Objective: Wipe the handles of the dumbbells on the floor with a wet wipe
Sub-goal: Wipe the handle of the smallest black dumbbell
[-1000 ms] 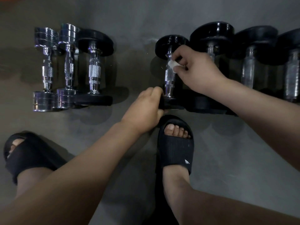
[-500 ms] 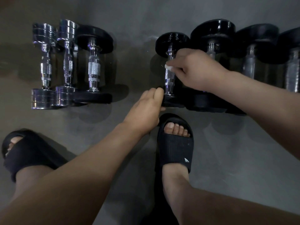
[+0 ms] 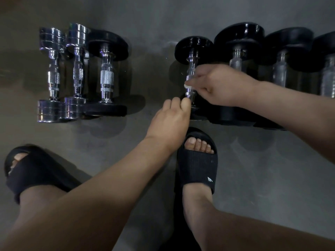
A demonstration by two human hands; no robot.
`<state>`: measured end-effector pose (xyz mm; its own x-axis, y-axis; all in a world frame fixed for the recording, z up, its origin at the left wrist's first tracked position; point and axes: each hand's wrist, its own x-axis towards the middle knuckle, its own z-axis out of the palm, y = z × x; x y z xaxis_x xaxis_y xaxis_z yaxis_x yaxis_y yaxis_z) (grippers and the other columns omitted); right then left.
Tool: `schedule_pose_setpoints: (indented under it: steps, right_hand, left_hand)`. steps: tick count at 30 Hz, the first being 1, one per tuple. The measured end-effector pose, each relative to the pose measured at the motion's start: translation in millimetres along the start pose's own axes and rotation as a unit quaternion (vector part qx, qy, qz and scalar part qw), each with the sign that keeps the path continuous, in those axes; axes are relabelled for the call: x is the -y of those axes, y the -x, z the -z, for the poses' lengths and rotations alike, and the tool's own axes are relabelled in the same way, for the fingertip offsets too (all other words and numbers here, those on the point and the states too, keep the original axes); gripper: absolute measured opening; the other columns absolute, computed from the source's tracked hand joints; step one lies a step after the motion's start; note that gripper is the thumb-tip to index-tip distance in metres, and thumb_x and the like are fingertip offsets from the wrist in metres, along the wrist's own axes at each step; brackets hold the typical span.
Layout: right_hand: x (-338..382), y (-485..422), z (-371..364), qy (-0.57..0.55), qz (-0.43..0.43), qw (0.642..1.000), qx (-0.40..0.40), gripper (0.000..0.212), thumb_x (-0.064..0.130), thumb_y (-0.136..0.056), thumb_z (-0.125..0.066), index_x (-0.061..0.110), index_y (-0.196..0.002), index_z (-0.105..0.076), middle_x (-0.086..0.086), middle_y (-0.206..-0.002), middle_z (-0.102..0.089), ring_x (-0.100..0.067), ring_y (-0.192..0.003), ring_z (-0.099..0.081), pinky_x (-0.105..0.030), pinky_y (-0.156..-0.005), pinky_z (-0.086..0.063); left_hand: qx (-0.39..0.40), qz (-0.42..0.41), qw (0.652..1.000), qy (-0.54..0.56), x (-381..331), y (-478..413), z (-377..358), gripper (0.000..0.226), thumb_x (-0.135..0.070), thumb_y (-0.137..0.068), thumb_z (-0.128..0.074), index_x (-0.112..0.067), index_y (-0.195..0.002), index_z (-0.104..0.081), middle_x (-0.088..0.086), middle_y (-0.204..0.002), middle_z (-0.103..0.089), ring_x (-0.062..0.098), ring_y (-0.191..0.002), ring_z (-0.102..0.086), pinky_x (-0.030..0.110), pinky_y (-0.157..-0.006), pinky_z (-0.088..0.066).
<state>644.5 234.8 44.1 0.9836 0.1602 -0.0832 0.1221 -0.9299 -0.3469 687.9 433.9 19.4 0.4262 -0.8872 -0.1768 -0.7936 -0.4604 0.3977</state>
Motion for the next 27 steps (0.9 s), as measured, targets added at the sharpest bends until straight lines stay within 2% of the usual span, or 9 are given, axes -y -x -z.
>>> schedule_pose_setpoints:
  steps: [2, 5, 8, 11, 14, 20, 23, 25, 27]
  right_hand:
    - [-1, -3, 5, -0.005, 0.023, 1.0, 0.008, 0.034, 0.024, -0.1, -0.048, 0.01, -0.117, -0.074, -0.011, -0.097, -0.066, -0.031, -0.081, -0.066, -0.04, -0.066, -0.055]
    - [-7, -12, 5, 0.004, -0.018, 0.999, -0.03, 0.03, 0.021, -0.098, -0.051, 0.01, -0.113, -0.075, -0.013, -0.089, -0.061, -0.033, -0.072, -0.062, -0.033, -0.059, -0.047]
    - [-6, -12, 1, 0.009, -0.048, 0.998, -0.049, 0.031, 0.021, -0.098, -0.049, 0.006, -0.11, -0.074, -0.015, -0.088, -0.061, -0.035, -0.071, -0.061, -0.037, -0.059, -0.051]
    - [4, -3, 0, -0.01, 0.017, 1.0, 0.012, 0.038, 0.027, -0.099, -0.043, 0.009, -0.112, -0.074, -0.012, -0.094, -0.064, -0.032, -0.078, -0.064, -0.04, -0.065, -0.055]
    - [9, -1, 3, -0.014, 0.086, 0.993, 0.086, 0.037, 0.023, -0.096, -0.043, 0.011, -0.109, -0.075, -0.009, -0.093, -0.063, -0.028, -0.079, -0.063, -0.04, -0.066, -0.055]
    - [-4, -14, 9, -0.032, 0.022, 0.999, 0.016, 0.038, 0.032, -0.099, -0.046, 0.012, -0.11, -0.077, -0.011, -0.089, -0.065, -0.03, -0.077, -0.064, -0.037, -0.07, -0.055]
    - [2, -9, 10, -0.058, 0.042, 0.995, 0.07, 0.04, 0.036, -0.099, -0.045, 0.016, -0.114, -0.076, -0.007, -0.098, -0.068, -0.026, -0.087, -0.067, -0.04, -0.075, -0.057]
    - [6, -7, 13, -0.064, 0.07, 0.99, 0.105, 0.032, 0.027, -0.097, -0.052, 0.017, -0.114, -0.076, -0.004, -0.098, -0.069, -0.022, -0.09, -0.066, -0.038, -0.077, -0.057]
    - [4, -8, 17, -0.065, 0.072, 0.99, 0.098, 0.025, 0.016, -0.093, -0.061, 0.017, -0.113, -0.077, -0.004, -0.097, -0.07, -0.019, -0.09, -0.065, -0.035, -0.079, -0.056]
  left_hand:
    - [0.003, 0.0, 0.999, 0.046, 5, 1, 1, 0.029, -0.001, -0.084, -0.067, -0.007, -0.107, -0.05, 0.014, -0.104, -0.055, 0.034, -0.097, -0.052, 0.047, -0.078, -0.051]
    - [0.006, 0.042, 0.985, 0.165, 14, 5, 1, 0.033, -0.012, -0.088, -0.071, -0.006, -0.116, -0.054, 0.013, -0.114, -0.057, 0.031, -0.107, -0.053, 0.041, -0.089, -0.046]
    - [0.005, 0.069, 0.973, 0.221, 23, 7, -1, 0.045, -0.021, -0.088, -0.075, -0.007, -0.126, -0.055, 0.012, -0.123, -0.057, 0.027, -0.112, -0.057, 0.033, -0.094, -0.044]
    - [0.016, 0.067, 0.973, 0.221, 27, 7, -5, 0.046, -0.022, -0.089, -0.075, -0.007, -0.127, -0.056, 0.012, -0.124, -0.058, 0.028, -0.112, -0.058, 0.034, -0.095, -0.045]
    - [0.013, 0.075, 0.971, 0.225, 27, 8, -7, 0.047, -0.023, -0.089, -0.076, -0.007, -0.128, -0.056, 0.013, -0.125, -0.058, 0.03, -0.114, -0.058, 0.039, -0.095, -0.048]
    - [0.005, 0.091, 0.97, 0.227, 26, 9, -8, 0.049, -0.023, -0.088, -0.076, -0.007, -0.131, -0.057, 0.013, -0.127, -0.06, 0.027, -0.118, -0.057, 0.027, -0.098, -0.04]
    - [0.013, 0.092, 0.97, 0.226, 26, 7, -5, 0.048, -0.023, -0.089, -0.076, -0.008, -0.13, -0.058, 0.013, -0.126, -0.061, 0.026, -0.116, -0.058, 0.023, -0.096, -0.039]
    - [0.018, 0.092, 0.97, 0.225, 26, 6, -4, 0.046, -0.023, -0.089, -0.075, -0.009, -0.129, -0.058, 0.012, -0.125, -0.061, 0.025, -0.115, -0.058, 0.02, -0.094, -0.038]
    - [0.022, 0.093, 0.97, 0.226, 27, 5, -4, 0.044, -0.023, -0.089, -0.075, -0.01, -0.129, -0.059, 0.01, -0.125, -0.061, 0.024, -0.114, -0.058, 0.017, -0.091, -0.036]
